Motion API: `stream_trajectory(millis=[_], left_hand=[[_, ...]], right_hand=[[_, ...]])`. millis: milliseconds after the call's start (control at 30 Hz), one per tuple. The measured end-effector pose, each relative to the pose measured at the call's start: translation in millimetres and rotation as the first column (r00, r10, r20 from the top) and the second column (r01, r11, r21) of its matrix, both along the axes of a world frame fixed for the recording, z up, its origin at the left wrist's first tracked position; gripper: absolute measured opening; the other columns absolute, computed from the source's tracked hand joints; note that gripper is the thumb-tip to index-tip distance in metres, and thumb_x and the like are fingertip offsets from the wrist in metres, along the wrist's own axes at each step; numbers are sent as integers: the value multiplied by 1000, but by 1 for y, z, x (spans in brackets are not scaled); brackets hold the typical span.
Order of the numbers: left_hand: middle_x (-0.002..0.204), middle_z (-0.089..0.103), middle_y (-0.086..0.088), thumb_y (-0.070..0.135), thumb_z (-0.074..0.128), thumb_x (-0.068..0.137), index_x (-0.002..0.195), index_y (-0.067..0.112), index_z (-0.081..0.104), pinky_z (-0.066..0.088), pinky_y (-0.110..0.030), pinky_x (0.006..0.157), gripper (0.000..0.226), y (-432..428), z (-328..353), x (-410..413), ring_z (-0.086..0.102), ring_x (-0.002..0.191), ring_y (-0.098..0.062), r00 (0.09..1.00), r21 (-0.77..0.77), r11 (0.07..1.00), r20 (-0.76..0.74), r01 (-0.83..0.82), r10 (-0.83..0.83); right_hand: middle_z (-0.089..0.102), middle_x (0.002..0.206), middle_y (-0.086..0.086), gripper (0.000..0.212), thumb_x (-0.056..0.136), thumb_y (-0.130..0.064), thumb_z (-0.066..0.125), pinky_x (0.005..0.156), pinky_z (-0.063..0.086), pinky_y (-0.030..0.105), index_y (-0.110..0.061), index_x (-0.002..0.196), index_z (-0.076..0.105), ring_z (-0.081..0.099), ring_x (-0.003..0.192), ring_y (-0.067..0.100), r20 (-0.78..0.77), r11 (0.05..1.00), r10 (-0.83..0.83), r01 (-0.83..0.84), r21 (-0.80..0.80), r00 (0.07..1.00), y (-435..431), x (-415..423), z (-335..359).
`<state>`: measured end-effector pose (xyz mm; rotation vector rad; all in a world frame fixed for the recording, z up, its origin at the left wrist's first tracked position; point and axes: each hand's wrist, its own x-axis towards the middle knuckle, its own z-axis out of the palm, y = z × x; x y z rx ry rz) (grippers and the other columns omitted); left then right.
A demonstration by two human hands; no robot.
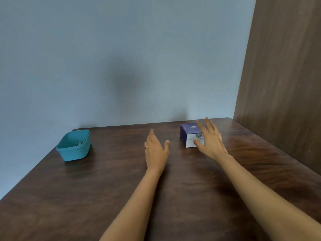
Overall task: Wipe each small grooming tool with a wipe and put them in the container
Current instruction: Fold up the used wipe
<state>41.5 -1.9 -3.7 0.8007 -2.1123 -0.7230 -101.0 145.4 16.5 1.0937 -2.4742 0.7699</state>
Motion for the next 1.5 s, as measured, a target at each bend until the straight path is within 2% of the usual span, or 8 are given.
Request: stream_trajectory(millis=[200,433,667,767,867,1033,1167,1500], left_hand=[[154,15,-23,42,61,87,149,5,13,25,-48,111,87,-48,12,74,20,139,-41,920,-53,919,-52,-391,389],[156,-2,-26,49,72,76,150,2,1,17,-50,116,113,-114,23,144,5,144,-42,796,95,798,-72,-595,601],[155,-9,-30,46,80,70,150,4,-7,9,-48,117,125,-162,18,174,-9,144,-43,803,202,791,-33,-578,595],[154,-11,-30,46,81,68,151,12,-5,9,-53,116,124,-175,11,177,-4,143,-47,819,207,803,-14,-558,573],[155,-5,-27,51,79,68,150,10,5,15,-56,115,118,-186,5,174,5,143,-47,859,204,842,-12,-499,512],[141,32,-21,47,78,70,143,4,20,35,-53,108,103,-196,0,166,33,132,-39,870,186,866,-86,-465,486],[139,34,-19,40,80,71,143,5,22,39,-53,104,98,-195,-3,162,37,129,-38,865,194,867,-121,-460,486],[142,33,-17,35,80,73,144,4,22,37,-46,106,97,-161,3,128,37,130,-35,914,194,914,-127,-357,384]], right_hand=[[-2,161,11,79,88,-35,61,115,12,49,-23,152,17,-2,148,31,72,998,-47,50,-38,996,-18,34,-8],[-10,160,13,91,85,-40,66,113,21,53,-21,154,9,-3,147,36,106,985,-171,169,31,980,-34,46,-19],[-30,155,12,103,82,-44,69,110,23,55,-35,152,-6,-8,143,46,161,968,-249,241,67,955,-41,46,-25],[-33,154,11,103,82,-45,69,110,22,58,-36,151,-8,-8,143,48,187,968,-252,248,45,949,-45,41,-27],[-28,155,9,98,82,-44,69,110,22,58,-36,152,0,-2,142,49,269,969,-240,248,4,933,-49,36,-29],[-14,158,9,79,82,-38,70,107,30,56,-31,147,26,13,138,48,267,959,-255,278,-53,929,-51,30,-31],[-5,159,11,69,85,-33,67,105,32,56,-29,145,34,15,137,49,248,954,-264,290,-74,932,-52,26,-31],[-7,158,15,63,90,-28,59,102,37,47,-27,147,31,13,137,52,252,959,-237,267,-92,938,-64,33,-26]])
